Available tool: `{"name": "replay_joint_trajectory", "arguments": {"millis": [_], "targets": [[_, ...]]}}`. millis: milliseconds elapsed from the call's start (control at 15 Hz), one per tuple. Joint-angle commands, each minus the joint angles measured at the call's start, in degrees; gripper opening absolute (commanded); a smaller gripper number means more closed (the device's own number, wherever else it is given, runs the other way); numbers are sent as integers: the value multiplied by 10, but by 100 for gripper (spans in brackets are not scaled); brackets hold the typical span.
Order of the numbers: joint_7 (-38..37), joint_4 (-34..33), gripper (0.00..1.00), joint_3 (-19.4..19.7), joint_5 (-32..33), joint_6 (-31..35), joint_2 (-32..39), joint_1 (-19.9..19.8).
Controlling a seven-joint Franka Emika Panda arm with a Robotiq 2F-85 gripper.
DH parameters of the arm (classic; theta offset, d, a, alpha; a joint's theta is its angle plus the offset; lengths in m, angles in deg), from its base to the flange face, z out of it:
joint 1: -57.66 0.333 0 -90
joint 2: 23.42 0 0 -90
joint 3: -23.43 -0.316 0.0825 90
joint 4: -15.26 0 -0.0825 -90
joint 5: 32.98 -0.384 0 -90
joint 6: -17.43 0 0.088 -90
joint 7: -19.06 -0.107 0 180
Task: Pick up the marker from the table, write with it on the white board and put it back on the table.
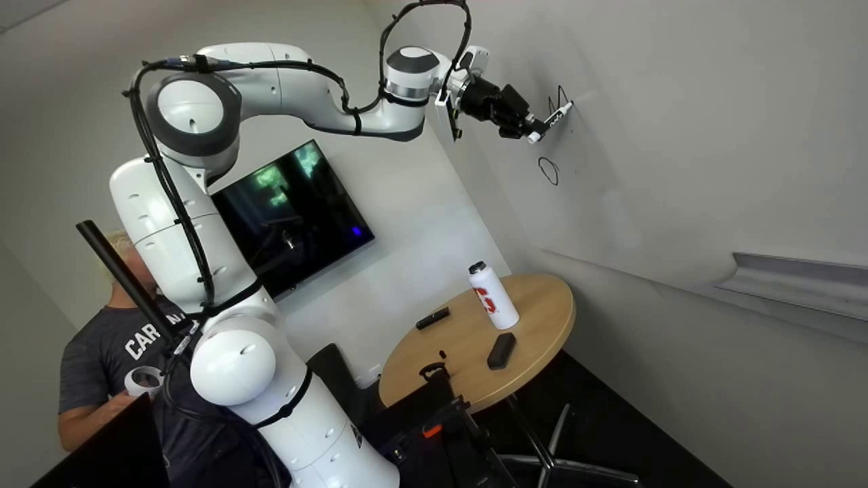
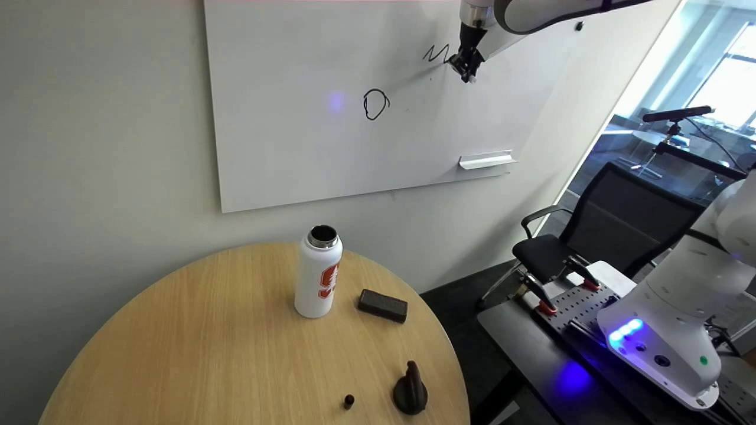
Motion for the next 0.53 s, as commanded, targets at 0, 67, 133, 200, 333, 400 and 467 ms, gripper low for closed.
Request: {"name": "replay_joint_trajectory", "arguments": {"millis": [0, 67, 133, 200, 333, 400, 467], "targets": [[-14, 12, 5, 8, 6, -3, -29, -11], [-17, 13, 5, 10, 7, -3, -34, -13], [-18, 13, 5, 11, 7, -2, -38, -15], [-15, 12, 5, 12, 6, -2, -39, -18], [-10, 10, 5, 11, 1, 0, -35, -22], [-6, 9, 5, 11, -3, 2, -30, -23], [-3, 9, 5, 10, -6, 4, -26, -24]]}}
